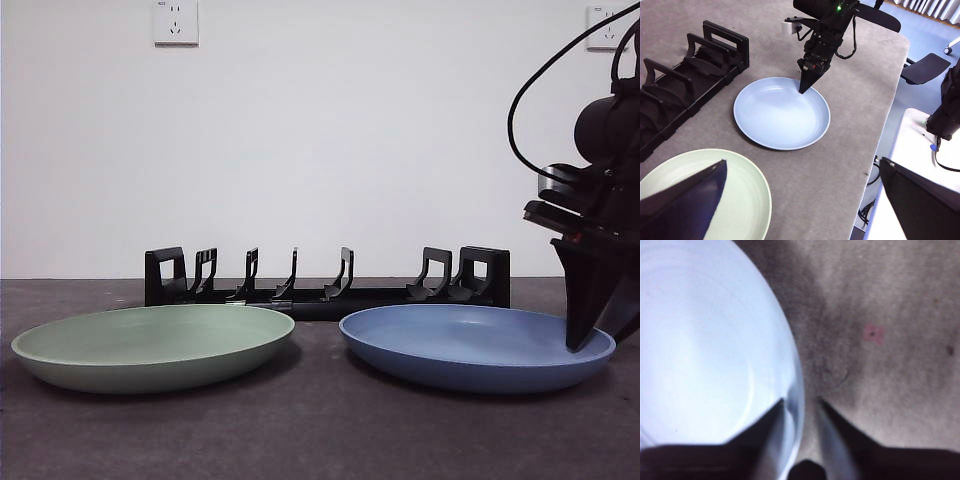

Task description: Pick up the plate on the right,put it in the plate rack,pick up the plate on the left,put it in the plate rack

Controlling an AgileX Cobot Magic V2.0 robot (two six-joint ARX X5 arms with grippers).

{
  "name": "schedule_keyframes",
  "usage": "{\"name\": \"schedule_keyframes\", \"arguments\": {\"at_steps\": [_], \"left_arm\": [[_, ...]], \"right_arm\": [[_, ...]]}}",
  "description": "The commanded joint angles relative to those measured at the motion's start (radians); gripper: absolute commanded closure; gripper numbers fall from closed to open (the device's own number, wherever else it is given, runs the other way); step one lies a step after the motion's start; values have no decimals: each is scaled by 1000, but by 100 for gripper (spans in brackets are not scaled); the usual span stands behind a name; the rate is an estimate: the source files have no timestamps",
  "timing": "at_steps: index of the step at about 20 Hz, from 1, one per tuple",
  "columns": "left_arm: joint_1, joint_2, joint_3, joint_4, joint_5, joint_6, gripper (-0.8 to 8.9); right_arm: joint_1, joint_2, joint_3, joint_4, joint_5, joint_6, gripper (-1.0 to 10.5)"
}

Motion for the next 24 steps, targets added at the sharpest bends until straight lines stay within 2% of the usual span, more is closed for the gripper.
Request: {"name": "schedule_keyframes", "arguments": {"at_steps": [1,4,6,9,12,14,19,24], "left_arm": [[-11,0,-2,10,1,21,154],[-42,0,-2,10,-51,43,154],[-78,0,-2,10,-106,90,154],[-154,0,-2,10,-223,196,154],[-241,15,-2,19,-345,334,159],[-299,41,-2,37,-432,393,159],[-447,138,-2,134,-665,539,168],[-555,203,-2,175,-806,665,198]], "right_arm": [[6,13,2,20,0,3,959],[6,13,2,39,-6,4,959],[4,3,9,35,-19,4,959],[4,-50,64,-24,-76,0,959],[4,-120,182,-143,-139,-8,959],[14,-160,258,-204,-174,-8,959],[107,-184,395,-329,-211,-6,959],[195,-184,423,-352,-210,13,959]]}}
